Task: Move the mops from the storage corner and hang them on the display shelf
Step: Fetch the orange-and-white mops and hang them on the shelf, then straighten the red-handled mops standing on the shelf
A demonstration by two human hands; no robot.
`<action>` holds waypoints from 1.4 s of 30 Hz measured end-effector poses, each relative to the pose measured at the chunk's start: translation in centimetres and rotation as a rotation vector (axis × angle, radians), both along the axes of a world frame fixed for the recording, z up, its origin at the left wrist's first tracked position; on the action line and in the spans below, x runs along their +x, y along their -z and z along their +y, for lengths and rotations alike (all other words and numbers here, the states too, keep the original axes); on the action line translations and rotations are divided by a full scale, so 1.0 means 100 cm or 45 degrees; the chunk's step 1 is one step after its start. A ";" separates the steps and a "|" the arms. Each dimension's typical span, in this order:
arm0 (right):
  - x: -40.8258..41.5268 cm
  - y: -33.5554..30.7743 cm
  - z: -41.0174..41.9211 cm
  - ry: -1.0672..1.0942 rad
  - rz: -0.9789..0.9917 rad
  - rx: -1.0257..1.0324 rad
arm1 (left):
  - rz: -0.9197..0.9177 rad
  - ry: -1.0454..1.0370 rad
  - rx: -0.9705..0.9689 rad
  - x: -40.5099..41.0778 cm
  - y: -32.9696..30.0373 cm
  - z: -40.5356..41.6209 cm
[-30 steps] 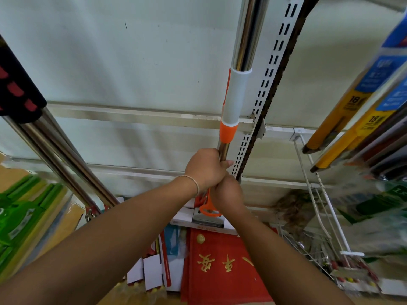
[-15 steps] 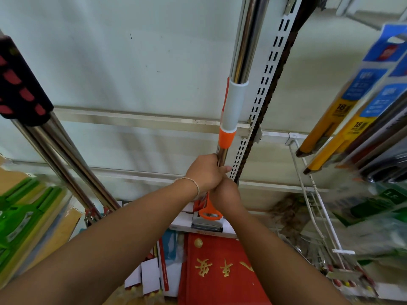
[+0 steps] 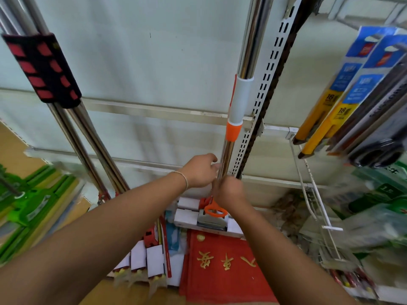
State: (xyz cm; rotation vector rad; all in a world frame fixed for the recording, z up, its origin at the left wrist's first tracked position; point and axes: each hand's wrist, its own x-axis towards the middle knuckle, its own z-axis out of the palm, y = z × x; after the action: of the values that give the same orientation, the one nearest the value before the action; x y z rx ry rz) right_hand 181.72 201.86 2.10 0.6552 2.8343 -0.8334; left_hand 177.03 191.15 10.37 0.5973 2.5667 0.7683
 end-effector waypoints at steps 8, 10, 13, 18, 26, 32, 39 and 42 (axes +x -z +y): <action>0.006 -0.037 -0.028 -0.106 0.205 -0.008 | 0.164 -0.069 0.048 0.013 -0.006 -0.041; 0.007 -0.047 -0.036 -0.120 0.256 -0.022 | 0.201 -0.087 0.061 0.012 -0.013 -0.054; 0.007 -0.061 -0.049 -0.127 0.297 -0.015 | 0.271 -0.107 0.088 0.008 -0.031 -0.076; -0.004 -0.086 -0.077 -0.068 0.319 0.066 | 0.329 -0.116 0.153 -0.001 -0.054 -0.114; -0.011 -0.110 -0.140 0.018 0.359 0.109 | 0.390 0.035 0.274 -0.007 -0.084 -0.181; -0.011 -0.122 -0.186 0.068 0.391 0.140 | 0.383 0.149 0.369 -0.009 -0.094 -0.228; -0.010 -0.133 -0.220 0.116 0.431 0.159 | 0.438 0.208 0.419 -0.013 -0.099 -0.272; -0.014 -0.139 -0.227 0.119 0.441 0.148 | 0.451 0.186 0.436 -0.019 -0.102 -0.288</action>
State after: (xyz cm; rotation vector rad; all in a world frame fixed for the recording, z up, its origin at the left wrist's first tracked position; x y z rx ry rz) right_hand 180.27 179.17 15.95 0.7266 3.2047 -0.8779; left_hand 175.18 162.40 20.54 1.1025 2.6757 1.1500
